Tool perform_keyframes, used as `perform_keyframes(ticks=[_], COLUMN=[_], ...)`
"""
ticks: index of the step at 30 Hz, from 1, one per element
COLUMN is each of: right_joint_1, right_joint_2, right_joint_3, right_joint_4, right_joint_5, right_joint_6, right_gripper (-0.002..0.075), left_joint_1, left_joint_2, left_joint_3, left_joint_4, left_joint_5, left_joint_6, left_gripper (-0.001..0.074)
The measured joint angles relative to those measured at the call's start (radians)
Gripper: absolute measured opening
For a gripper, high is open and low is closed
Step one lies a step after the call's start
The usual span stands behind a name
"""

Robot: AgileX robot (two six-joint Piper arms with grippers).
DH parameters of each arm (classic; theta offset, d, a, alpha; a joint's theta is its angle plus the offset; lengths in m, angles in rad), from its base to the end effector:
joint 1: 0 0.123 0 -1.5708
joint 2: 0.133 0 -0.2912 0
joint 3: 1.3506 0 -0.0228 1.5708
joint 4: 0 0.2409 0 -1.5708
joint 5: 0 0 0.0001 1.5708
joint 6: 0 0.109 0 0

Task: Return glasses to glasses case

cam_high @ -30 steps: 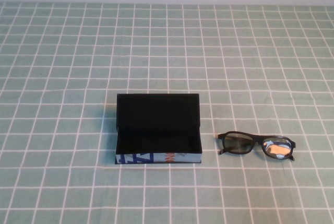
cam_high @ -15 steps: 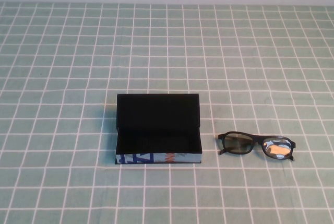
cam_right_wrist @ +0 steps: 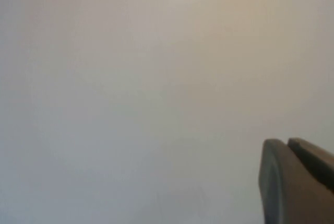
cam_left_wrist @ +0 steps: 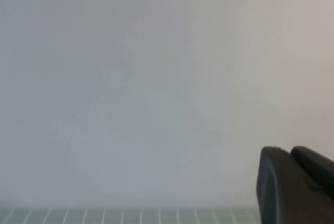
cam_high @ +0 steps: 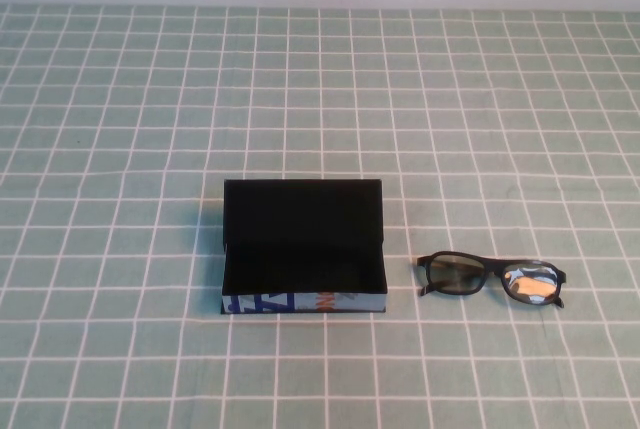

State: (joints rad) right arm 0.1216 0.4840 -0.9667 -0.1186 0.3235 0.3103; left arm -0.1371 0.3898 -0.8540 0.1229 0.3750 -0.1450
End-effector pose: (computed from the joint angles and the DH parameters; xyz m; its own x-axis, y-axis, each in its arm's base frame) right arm 0.0587 0.0030 0.4674 0.2227 0.2250 -0.9486 -0.1313 0.9710 0.1995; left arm 0.0483 -0.0017 0.4333 0.1734 -0.0547 -0.9833 0.0981 0.9944 -0.0381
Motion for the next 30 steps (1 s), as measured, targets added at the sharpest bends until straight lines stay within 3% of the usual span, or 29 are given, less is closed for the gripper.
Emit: perform_keyframes(ticks=[8,21,30], right_joint_1=[0.002,0.24,0.278], right_joint_2=[0.255,0.58,0.9], right_joint_3=[-0.005,-0.02,-0.167], right_joint_4=[-0.022,-0.017,0.017], right_joint_5=[0.216,0.439,0.668], right_joint_6=[-0.134,-0.349,-0.534], right_gripper=[-0.0011,-0.0011,-0.0011], left_joint_1=[0.0,0.0,0.0], left_joint_2=[0.21,0.483,0.54], left_joint_3=[-0.013,-0.013,-0.013], left_joint_4=[0.009,-0.169,-0.247], left_joint_5=[0.182,0.398,0.454], left_joint_6=[0.033,0.039,0.136], left_gripper=[0.0001,0.0001,0.0001])
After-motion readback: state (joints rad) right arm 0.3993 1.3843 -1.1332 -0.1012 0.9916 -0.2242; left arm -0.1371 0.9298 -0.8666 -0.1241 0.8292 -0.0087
